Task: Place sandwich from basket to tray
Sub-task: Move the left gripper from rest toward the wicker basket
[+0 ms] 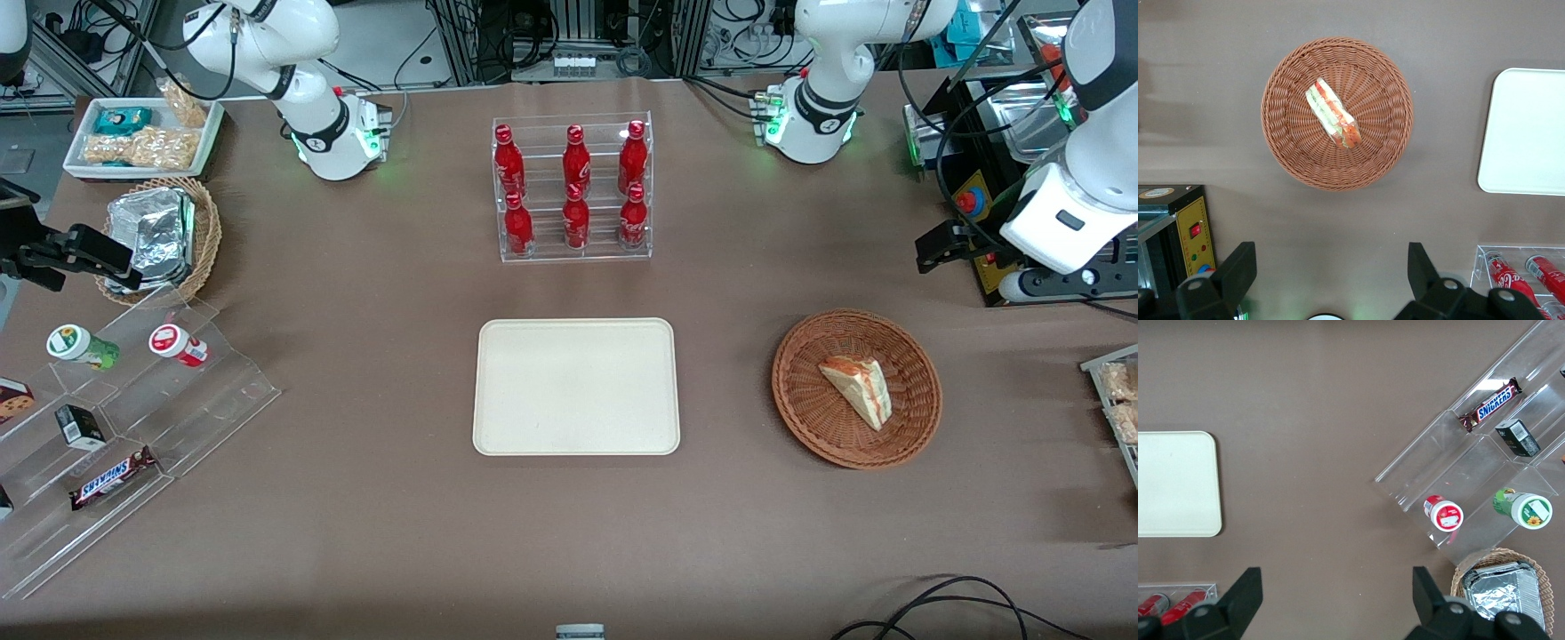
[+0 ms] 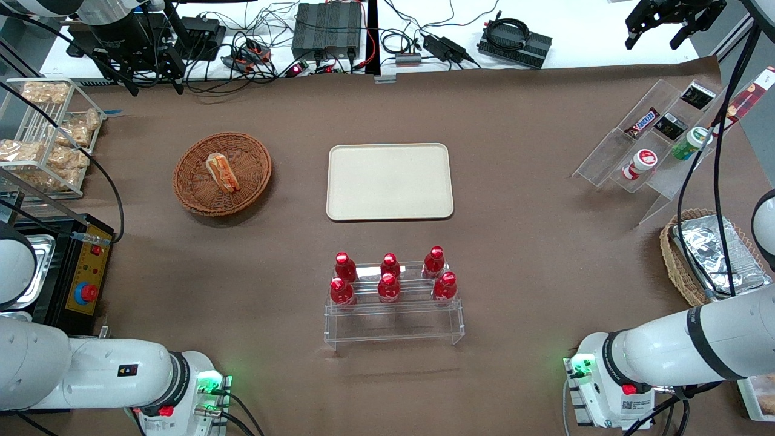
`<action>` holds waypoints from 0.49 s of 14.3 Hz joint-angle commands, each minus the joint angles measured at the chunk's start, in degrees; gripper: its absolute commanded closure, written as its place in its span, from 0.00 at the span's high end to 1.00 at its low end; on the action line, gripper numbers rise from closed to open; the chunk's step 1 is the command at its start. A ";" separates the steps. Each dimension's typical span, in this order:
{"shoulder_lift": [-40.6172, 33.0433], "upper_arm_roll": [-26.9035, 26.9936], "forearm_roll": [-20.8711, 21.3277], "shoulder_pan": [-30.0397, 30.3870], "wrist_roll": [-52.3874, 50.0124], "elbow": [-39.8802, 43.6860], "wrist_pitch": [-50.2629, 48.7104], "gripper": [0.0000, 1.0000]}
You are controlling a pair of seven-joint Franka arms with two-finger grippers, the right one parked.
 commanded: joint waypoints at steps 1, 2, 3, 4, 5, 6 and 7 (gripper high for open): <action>0.42 0.53 -0.52 -0.55 0.81 1.41 -2.03 1.00; 0.42 0.53 -0.52 -0.55 0.55 1.41 -2.12 1.00; 0.51 0.53 -0.52 -0.55 0.46 1.33 -2.12 1.00; 0.51 0.53 -0.43 -0.55 0.46 1.33 -2.12 1.00; 0.51 0.53 -0.52 -0.55 0.46 1.15 -2.38 1.00; 0.51 0.53 -0.52 -0.46 0.55 0.98 -2.73 1.00; 0.77 0.53 -0.52 -0.37 0.55 0.89 -3.52 1.00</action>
